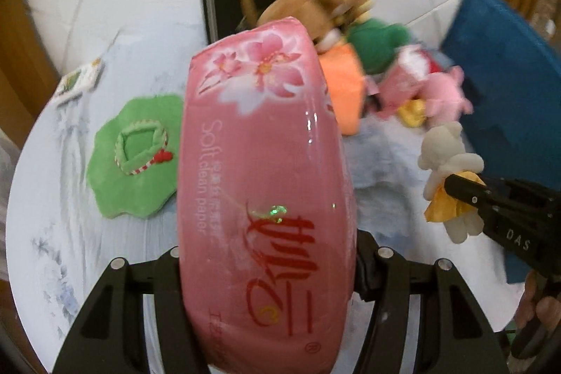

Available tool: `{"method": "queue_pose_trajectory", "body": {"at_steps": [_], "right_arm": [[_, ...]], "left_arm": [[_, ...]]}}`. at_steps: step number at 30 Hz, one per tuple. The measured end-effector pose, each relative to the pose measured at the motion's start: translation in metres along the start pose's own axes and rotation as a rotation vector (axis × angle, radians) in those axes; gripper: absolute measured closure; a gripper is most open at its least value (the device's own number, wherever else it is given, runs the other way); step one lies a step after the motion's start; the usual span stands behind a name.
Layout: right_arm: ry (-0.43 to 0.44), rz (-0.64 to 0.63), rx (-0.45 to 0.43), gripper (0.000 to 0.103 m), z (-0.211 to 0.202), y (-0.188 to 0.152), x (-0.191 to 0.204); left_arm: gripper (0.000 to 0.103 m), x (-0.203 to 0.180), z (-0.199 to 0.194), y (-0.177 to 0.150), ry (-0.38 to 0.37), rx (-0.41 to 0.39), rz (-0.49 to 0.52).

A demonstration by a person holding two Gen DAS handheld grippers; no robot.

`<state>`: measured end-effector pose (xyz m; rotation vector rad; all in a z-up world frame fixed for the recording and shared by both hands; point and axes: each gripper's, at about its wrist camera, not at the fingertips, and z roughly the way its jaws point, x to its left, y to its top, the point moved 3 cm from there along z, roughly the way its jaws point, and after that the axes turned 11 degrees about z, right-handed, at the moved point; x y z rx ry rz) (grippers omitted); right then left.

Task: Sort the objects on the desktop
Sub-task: 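Carry both items to the blue bin and release them inside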

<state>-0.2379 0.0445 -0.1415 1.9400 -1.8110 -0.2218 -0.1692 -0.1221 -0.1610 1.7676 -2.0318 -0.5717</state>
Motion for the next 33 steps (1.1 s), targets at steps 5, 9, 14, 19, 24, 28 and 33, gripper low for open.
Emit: {"method": "queue_pose_trajectory", "body": {"at_steps": [5, 9, 14, 19, 24, 28, 33], "right_arm": [[0.007, 0.000, -0.119, 0.078, -0.059, -0.017, -0.010], [-0.010, 0.012, -0.238, 0.078, -0.123, -0.035, -0.024], [-0.055, 0.034, -0.384, 0.078, -0.194, -0.055, -0.044], [-0.069, 0.055, -0.483, 0.078, -0.243, -0.063, -0.073], [-0.091, 0.078, -0.589, 0.078, -0.297, -0.064, -0.120], [-0.114, 0.104, -0.656, 0.078, -0.336, -0.066, -0.171], [-0.163, 0.118, -0.689, 0.078, -0.365, -0.070, -0.240]], "left_arm": [[0.044, -0.039, -0.053, -0.003, -0.028, -0.114, 0.063], [0.044, -0.072, -0.084, -0.002, -0.064, -0.200, 0.118], [0.044, -0.123, -0.116, 0.004, -0.110, -0.274, 0.198], [0.044, -0.182, -0.149, 0.019, -0.143, -0.365, 0.267], [0.044, -0.249, -0.181, 0.045, -0.171, -0.462, 0.308], [0.044, -0.294, -0.196, 0.063, -0.189, -0.516, 0.324], [0.044, -0.367, -0.209, 0.073, -0.202, -0.546, 0.349]]}}
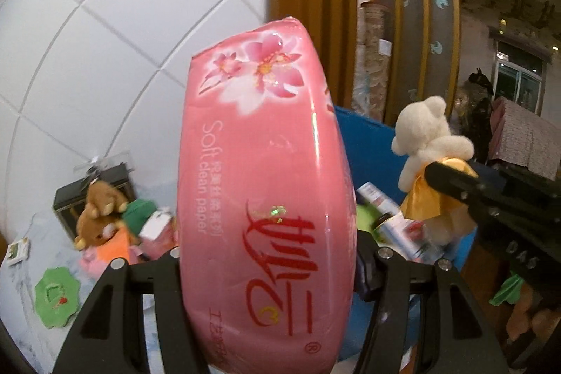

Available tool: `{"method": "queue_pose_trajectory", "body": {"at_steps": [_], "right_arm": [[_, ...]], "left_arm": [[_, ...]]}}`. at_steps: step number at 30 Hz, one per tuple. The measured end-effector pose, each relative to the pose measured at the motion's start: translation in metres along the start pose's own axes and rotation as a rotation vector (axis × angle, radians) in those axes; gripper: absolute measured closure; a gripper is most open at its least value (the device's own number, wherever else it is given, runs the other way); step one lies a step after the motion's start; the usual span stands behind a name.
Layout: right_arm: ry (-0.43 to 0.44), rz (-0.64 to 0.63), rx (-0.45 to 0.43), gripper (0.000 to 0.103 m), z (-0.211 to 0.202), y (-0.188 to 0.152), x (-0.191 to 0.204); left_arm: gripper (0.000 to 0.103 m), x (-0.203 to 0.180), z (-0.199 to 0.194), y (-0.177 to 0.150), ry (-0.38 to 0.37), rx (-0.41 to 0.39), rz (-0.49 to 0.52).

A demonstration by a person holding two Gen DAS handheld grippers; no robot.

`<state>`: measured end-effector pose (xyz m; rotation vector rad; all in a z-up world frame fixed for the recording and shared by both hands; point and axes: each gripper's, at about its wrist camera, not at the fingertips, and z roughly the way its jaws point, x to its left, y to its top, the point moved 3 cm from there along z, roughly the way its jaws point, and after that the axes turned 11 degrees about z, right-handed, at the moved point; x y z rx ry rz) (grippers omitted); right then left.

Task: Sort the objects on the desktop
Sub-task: 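Carry both items to the blue bin and release them inside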

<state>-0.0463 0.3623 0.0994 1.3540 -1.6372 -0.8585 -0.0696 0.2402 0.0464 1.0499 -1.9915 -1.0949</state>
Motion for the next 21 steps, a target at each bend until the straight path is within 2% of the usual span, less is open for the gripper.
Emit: {"method": "queue_pose_trajectory", "body": {"at_steps": [1, 4, 8, 14, 18, 20, 21], "right_arm": [[-0.017, -0.003, -0.007, 0.078, 0.002, 0.005, -0.023], [-0.028, -0.005, -0.006, 0.078, 0.010, 0.009, -0.053], [-0.021, -0.010, 0.026, 0.078, 0.027, 0.010, -0.100], [-0.002, -0.001, 0.081, 0.078, 0.055, 0.000, -0.140], [0.011, 0.007, 0.101, 0.078, 0.063, -0.007, -0.154], [0.014, 0.010, 0.106, 0.078, 0.068, -0.008, -0.163], [0.016, 0.014, 0.110, 0.075, 0.070, -0.008, -0.166]], "left_arm": [[0.044, -0.014, 0.008, 0.007, -0.005, 0.000, 0.002], [0.044, -0.046, 0.021, 0.016, -0.011, 0.015, 0.012], [0.044, -0.086, 0.051, 0.023, -0.015, 0.079, 0.034], [0.044, -0.113, 0.078, 0.021, 0.010, 0.166, 0.056], [0.039, -0.122, 0.085, 0.022, 0.035, 0.193, 0.055], [0.031, -0.123, 0.089, 0.021, 0.047, 0.207, 0.058], [0.024, -0.124, 0.089, 0.022, 0.057, 0.202, 0.061]]}}
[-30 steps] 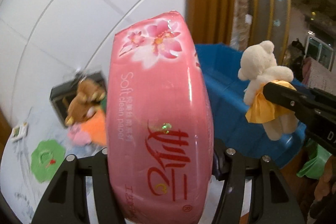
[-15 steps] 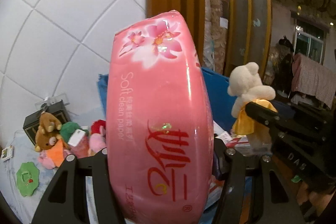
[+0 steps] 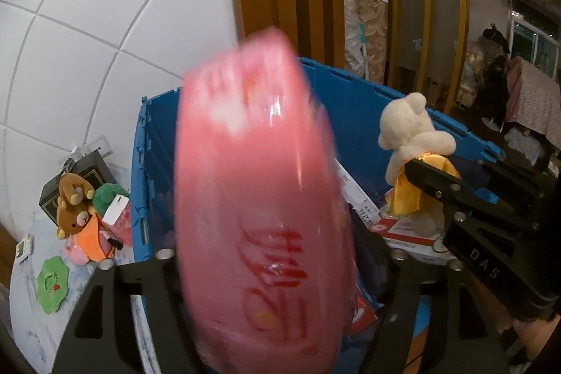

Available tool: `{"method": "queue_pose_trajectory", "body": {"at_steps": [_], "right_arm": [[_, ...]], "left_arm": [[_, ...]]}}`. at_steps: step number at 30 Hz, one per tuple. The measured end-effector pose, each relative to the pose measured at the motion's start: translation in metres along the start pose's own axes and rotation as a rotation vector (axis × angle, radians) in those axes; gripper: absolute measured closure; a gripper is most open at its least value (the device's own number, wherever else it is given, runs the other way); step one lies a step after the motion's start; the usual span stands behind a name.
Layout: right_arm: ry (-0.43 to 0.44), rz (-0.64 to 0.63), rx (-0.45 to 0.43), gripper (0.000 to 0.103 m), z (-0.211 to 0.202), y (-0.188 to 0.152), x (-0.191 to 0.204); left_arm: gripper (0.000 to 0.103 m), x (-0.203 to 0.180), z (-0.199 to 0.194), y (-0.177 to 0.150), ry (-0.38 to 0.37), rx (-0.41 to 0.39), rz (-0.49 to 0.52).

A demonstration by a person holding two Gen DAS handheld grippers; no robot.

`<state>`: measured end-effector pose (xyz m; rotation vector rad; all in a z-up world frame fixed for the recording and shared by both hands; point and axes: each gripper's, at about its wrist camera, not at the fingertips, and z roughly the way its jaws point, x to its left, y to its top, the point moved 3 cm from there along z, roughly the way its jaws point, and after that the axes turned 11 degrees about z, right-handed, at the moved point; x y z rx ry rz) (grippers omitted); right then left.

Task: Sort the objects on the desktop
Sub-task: 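Carry both items to the blue bin and release them inside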

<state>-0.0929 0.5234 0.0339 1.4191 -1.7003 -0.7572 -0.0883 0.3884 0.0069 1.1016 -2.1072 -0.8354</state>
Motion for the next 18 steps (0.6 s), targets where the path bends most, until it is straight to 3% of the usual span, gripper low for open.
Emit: {"method": "queue_pose_trajectory", "body": {"at_steps": [1, 4, 6, 9, 12, 18], "right_arm": [[0.002, 0.001, 0.003, 0.073, 0.002, 0.000, -0.002], [-0.012, 0.009, 0.007, 0.055, 0.006, 0.002, -0.009], [-0.017, 0.015, 0.005, 0.027, 0.006, 0.004, -0.010], [-0.035, 0.009, -0.011, 0.012, 0.003, 0.009, -0.010], [-0.040, 0.005, -0.023, 0.002, -0.002, 0.013, -0.009], [0.006, -0.005, -0.058, 0.000, -0.021, 0.018, 0.013]], "left_arm": [[0.021, 0.000, -0.001, 0.001, 0.012, -0.009, 0.002], [0.021, 0.002, -0.004, 0.003, 0.024, -0.027, 0.000], [0.021, 0.006, -0.005, 0.002, 0.026, -0.030, -0.016], [0.021, 0.016, -0.007, 0.000, 0.032, -0.038, -0.048], [0.021, 0.028, -0.015, 0.000, 0.014, -0.061, -0.073], [0.021, 0.052, -0.035, -0.010, 0.049, -0.097, -0.116]]}}
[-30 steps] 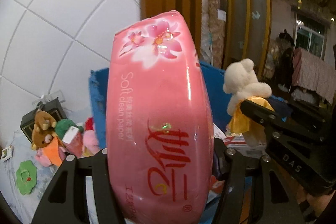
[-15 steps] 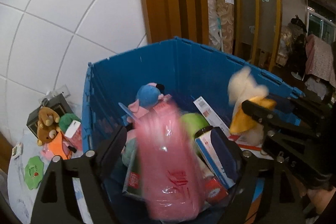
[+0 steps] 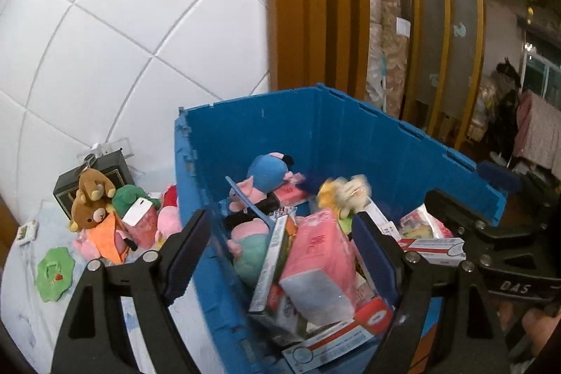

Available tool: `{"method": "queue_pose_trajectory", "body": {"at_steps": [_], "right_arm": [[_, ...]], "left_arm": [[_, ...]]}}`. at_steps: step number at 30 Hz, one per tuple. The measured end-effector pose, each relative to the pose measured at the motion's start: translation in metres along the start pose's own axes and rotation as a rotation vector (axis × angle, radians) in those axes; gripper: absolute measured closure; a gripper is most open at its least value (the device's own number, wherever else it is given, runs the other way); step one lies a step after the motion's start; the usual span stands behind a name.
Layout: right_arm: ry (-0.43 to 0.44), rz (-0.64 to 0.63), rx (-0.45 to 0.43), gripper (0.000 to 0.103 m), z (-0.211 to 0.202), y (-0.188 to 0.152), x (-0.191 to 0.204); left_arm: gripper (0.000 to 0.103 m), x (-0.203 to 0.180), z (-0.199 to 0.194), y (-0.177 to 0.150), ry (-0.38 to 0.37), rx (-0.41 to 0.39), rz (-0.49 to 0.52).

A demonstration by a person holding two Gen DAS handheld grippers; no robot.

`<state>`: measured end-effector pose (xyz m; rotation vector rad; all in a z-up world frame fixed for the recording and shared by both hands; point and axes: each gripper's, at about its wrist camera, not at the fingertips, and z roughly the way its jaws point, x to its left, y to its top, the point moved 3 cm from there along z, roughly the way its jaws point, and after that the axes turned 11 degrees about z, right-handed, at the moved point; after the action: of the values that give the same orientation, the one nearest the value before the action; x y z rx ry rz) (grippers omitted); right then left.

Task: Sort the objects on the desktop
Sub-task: 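Carry both items to the blue bin and release them inside, then move both tools back toward the toys on the table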

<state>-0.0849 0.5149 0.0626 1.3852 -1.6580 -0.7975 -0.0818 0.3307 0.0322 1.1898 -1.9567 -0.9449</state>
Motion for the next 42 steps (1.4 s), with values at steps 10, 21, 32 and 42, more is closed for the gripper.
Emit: {"method": "queue_pose_trajectory", "body": {"at_steps": [10, 21, 32, 42], "right_arm": [[0.121, -0.068, -0.037, 0.000, -0.020, 0.001, 0.085], [0.160, -0.103, -0.059, 0.000, -0.025, -0.017, 0.228], [0.134, -0.110, 0.049, 0.000, 0.039, -0.053, 0.335], [0.117, -0.149, 0.232, 0.000, 0.150, -0.075, 0.382]], "left_arm": [[0.021, 0.083, -0.032, -0.032, 0.119, -0.037, -0.082], [0.021, 0.231, -0.058, -0.105, 0.193, -0.012, -0.179], [0.021, 0.370, -0.045, -0.197, 0.280, 0.141, -0.266], [0.021, 0.438, 0.005, -0.217, 0.314, 0.228, -0.329]]}}
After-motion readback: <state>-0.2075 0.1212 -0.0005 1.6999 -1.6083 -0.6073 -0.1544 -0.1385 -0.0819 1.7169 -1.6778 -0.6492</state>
